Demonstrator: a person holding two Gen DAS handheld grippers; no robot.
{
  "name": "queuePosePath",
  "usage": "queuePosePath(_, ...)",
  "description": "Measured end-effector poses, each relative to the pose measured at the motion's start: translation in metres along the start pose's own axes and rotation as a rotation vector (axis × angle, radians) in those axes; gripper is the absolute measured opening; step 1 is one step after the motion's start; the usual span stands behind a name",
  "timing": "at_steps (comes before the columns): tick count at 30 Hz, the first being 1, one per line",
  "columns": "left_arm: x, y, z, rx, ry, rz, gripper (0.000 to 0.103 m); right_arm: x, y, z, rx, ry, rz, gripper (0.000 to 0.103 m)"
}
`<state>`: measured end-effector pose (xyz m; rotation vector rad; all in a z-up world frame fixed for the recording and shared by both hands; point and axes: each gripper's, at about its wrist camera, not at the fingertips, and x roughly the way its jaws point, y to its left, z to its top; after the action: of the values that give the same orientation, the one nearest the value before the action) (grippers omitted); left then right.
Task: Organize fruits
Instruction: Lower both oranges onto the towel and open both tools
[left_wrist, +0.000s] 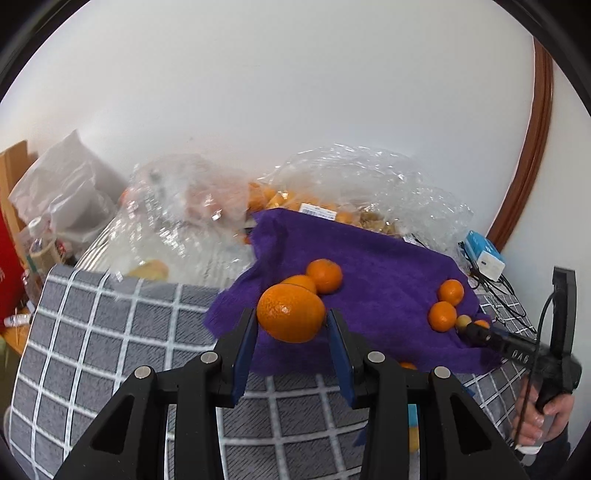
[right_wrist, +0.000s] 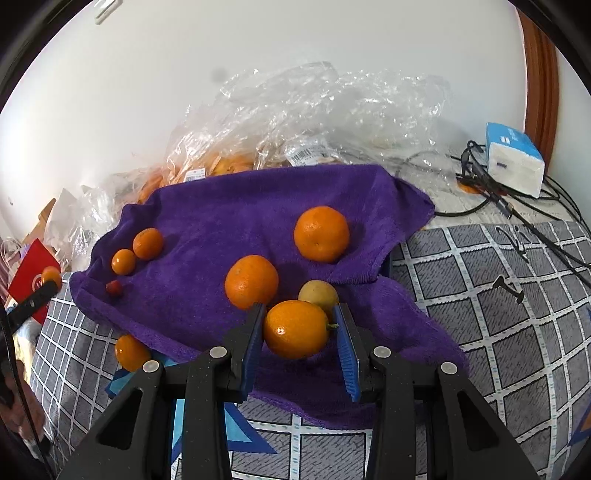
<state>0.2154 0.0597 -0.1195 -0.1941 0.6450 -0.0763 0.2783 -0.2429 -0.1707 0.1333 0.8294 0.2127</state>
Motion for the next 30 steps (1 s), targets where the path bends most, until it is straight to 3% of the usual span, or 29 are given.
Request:
queuePosePath(12, 0.067, -0.046, 0.021, 0.086, 0.153, 0.02, 0.037, 0.003, 0.01, -0.004, -0.083, -0.009, -0.049, 0.038)
queuePosePath(22, 0.106, -0.051, 0.016, 0.119, 0.267, 0.07, 0.037, 0.0, 0.013, -0.007, -0.122, -0.036, -0.092, 0.042)
queuePosePath(30, 0.115, -0.047, 0.014, 0.13, 0.262, 0.098, 0.037, -0.004, 0.008, -0.005, -0.114, -0.061, -0.109, 0.047)
